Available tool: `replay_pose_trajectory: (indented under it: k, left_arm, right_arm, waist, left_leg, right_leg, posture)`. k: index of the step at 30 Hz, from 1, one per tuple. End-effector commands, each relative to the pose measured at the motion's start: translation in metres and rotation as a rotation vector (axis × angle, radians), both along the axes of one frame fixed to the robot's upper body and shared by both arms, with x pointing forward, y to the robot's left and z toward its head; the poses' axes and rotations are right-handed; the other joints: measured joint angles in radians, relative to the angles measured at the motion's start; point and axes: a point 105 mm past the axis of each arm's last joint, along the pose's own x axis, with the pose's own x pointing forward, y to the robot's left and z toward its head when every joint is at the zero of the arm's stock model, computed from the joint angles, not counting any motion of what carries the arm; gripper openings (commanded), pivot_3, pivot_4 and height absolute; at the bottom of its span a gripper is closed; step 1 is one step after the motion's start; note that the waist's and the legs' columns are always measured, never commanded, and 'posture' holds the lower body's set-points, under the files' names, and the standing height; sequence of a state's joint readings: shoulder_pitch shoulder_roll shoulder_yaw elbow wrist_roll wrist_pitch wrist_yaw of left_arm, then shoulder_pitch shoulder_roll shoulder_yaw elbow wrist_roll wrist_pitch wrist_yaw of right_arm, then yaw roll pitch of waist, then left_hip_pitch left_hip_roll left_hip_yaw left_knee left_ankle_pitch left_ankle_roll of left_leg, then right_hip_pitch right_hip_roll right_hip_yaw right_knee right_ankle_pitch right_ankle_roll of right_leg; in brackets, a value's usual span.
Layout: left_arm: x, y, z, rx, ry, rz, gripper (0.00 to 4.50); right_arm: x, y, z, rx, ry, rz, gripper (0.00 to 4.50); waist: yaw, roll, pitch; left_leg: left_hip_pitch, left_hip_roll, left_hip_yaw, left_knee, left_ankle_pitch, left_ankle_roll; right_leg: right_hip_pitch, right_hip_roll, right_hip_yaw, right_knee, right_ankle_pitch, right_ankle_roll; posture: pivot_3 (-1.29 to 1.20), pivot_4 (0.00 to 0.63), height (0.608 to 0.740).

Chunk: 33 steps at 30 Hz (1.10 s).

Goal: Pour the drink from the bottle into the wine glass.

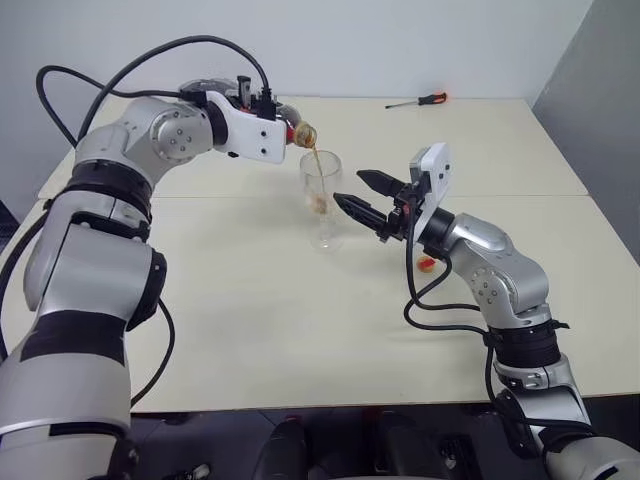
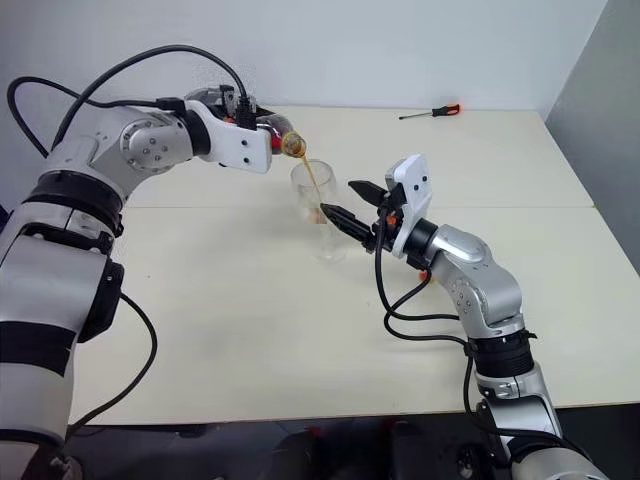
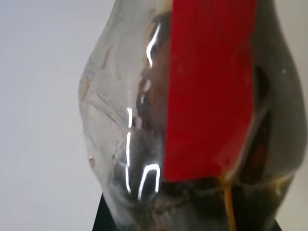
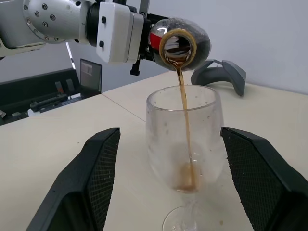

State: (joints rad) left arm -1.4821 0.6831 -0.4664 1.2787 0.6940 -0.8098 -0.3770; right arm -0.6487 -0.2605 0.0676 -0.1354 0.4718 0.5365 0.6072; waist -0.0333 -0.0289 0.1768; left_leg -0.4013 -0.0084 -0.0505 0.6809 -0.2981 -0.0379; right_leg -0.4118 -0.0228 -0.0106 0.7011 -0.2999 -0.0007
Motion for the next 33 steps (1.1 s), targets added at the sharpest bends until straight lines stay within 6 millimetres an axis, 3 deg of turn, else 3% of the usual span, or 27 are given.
replay_pose_trajectory:
  k: [1,33]
  left_arm:
    - [-0.004,0.0,0.03,-0.02,-0.09,-0.008,0.85]
    - [-0.006,-0.003,0.041,-0.016,-0.12,-0.018,0.85]
  right_arm:
    - [-0.005,0.001,0.017,0.021,-0.073,0.005,3.57]
    - [-0.004,0.003,0.018,0.015,-0.089,0.008,3.57]
  waist:
    - [0.0,0.0,0.0]
    - [-0.001,0.0,0.0]
  left_leg:
    - [0.0,0.0,0.0,0.0,0.0,0.0]
    - [0.0,0.0,0.002,0.001,0.0,0.0]
  right_leg:
    - [0.0,0.0,0.0,0.0,0.0,0.0]
    - [-0.004,0.0,0.0,0.006,0.0,0.0]
  posture:
    - [0.0,0.15,0.74]
    - [0.0,0.15,0.74]
